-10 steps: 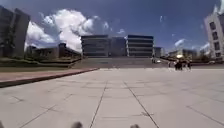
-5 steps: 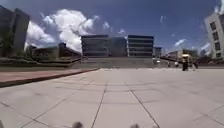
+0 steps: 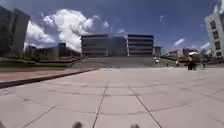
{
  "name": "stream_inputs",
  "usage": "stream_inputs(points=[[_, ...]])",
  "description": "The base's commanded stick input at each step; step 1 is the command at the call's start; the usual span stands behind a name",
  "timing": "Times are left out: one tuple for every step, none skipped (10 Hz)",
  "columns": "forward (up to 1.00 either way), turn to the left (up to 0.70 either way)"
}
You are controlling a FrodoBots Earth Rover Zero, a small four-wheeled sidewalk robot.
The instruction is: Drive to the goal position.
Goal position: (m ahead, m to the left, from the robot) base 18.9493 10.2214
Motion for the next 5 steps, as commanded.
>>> stream_inputs(points=[[0.70,0.00],[0.70,0.00],[0.70,0.00],[0.70,0.00],[0.70,0.00]])
